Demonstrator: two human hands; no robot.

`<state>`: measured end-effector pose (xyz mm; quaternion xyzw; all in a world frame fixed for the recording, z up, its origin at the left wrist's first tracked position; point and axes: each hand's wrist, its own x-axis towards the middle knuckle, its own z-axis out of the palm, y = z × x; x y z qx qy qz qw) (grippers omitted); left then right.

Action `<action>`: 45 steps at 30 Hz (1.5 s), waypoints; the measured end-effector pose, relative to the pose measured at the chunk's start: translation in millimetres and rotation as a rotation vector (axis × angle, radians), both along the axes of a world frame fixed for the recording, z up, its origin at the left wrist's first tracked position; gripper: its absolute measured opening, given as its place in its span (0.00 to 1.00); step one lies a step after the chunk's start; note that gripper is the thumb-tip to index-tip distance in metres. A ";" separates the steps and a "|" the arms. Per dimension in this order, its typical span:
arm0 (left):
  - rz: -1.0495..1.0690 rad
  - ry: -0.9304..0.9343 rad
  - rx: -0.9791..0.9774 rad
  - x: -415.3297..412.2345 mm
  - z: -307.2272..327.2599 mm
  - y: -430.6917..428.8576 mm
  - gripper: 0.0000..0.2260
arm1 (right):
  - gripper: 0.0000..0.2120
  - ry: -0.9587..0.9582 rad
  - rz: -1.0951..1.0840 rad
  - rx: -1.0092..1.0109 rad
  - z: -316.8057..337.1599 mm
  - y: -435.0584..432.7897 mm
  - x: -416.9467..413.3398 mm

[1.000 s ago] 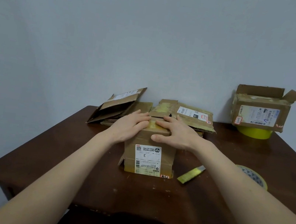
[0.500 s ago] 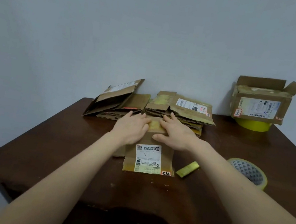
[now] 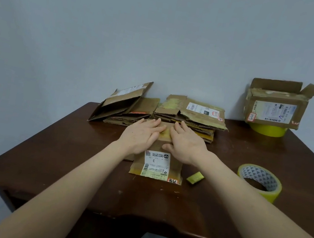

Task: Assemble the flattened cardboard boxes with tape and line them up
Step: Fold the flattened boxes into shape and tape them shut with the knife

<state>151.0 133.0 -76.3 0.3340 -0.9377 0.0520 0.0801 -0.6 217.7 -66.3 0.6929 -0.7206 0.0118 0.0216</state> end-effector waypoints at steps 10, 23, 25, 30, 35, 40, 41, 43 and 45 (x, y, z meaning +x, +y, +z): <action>0.027 0.001 0.056 -2.4 5.6 10.3 0.21 | 0.35 -0.031 0.034 0.015 3.5 4.0 -4.9; 0.068 0.108 -0.104 -23.0 -3.3 31.8 0.20 | 0.40 -0.186 0.028 0.044 8.3 15.7 -15.0; 0.063 0.109 -0.061 -23.3 -2.3 32.8 0.20 | 0.40 -0.296 -0.002 0.024 14.6 24.4 -20.1; 0.061 0.131 -0.028 -28.6 0.5 37.8 0.20 | 0.30 -0.442 -0.175 -0.173 31.9 56.9 -52.1; 0.067 0.140 -0.012 -29.5 3.6 40.8 0.20 | 0.25 -0.331 -0.404 -0.085 27.2 96.3 -81.6; 0.056 0.112 0.006 -29.1 5.7 43.9 0.20 | 0.25 -0.193 -0.567 0.107 14.3 124.2 -90.4; 0.053 0.114 0.006 -29.3 6.0 44.0 0.20 | 0.25 -0.207 -0.572 0.127 10.9 126.1 -92.2; 0.045 0.121 0.005 -29.1 6.6 44.1 0.20 | 0.25 -0.241 -0.556 0.178 3.8 127.8 -94.6; 0.049 0.126 0.016 -28.8 5.4 43.1 0.21 | 0.24 -0.210 -0.549 0.191 -2.2 128.9 -94.7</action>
